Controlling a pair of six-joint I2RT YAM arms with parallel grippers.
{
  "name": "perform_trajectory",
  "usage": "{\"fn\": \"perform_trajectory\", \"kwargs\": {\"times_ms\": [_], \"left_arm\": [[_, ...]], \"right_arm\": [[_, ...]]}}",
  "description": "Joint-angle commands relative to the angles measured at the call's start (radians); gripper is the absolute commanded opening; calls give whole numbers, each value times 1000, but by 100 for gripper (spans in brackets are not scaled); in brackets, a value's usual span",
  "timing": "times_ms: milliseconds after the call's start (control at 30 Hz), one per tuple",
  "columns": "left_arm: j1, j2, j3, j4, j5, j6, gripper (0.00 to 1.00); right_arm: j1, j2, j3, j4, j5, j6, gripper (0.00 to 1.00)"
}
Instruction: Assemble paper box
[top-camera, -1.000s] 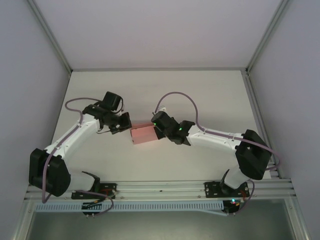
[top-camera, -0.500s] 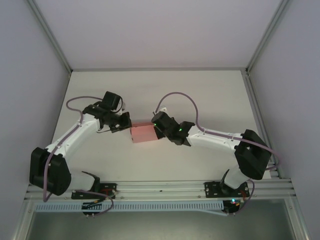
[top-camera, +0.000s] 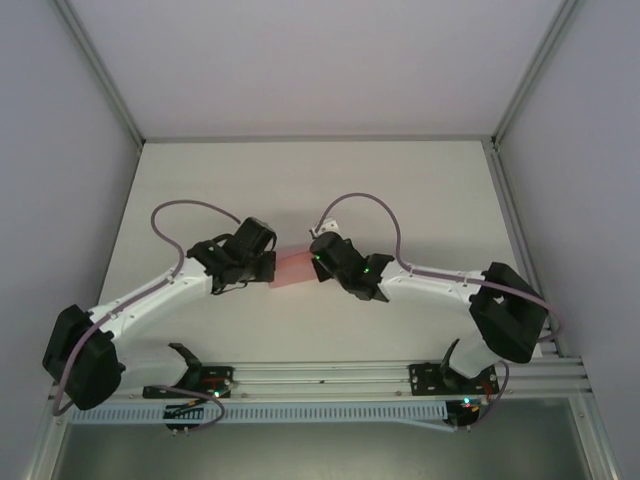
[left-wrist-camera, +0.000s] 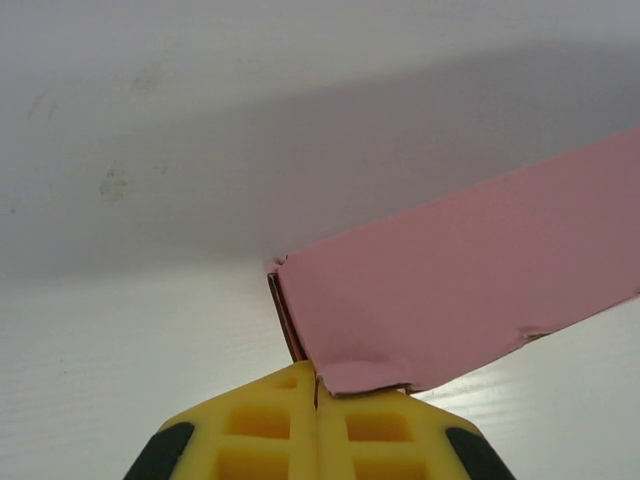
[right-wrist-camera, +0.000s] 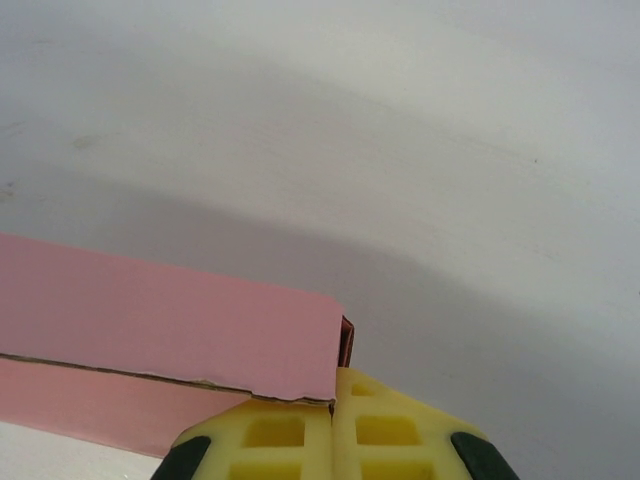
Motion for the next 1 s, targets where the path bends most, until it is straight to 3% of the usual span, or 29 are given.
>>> {"fn": "perform_trajectory", "kwargs": {"times_ms": [0, 100, 167, 233, 433, 667, 833, 967], "left_arm": [[-41, 52, -89, -25, 6, -60, 0], [-48, 27, -61, -21, 5, -51, 0], [-48, 3, -20, -34, 4, -43, 39], [-47, -23, 23, -62, 4, -36, 40], [-44, -101, 85, -116, -15, -94, 66], [-21, -101, 43, -111, -46, -114, 59], [15, -100, 10, -31, -43, -135, 40], [17, -105, -26, -2, -12, -107, 39]], "right_arm": [[18, 30, -68, -78, -84, -41, 3], [17, 31, -34, -110, -84, -37, 5], [18, 33, -14, -121, -80, -30, 2], [18, 41, 2, -142, -72, -22, 0], [18, 65, 11, -167, -48, -5, 0], [18, 64, 15, -176, -51, -7, 1], [19, 68, 12, -183, -47, 2, 3], [16, 61, 12, -180, -50, 3, 3]]}}
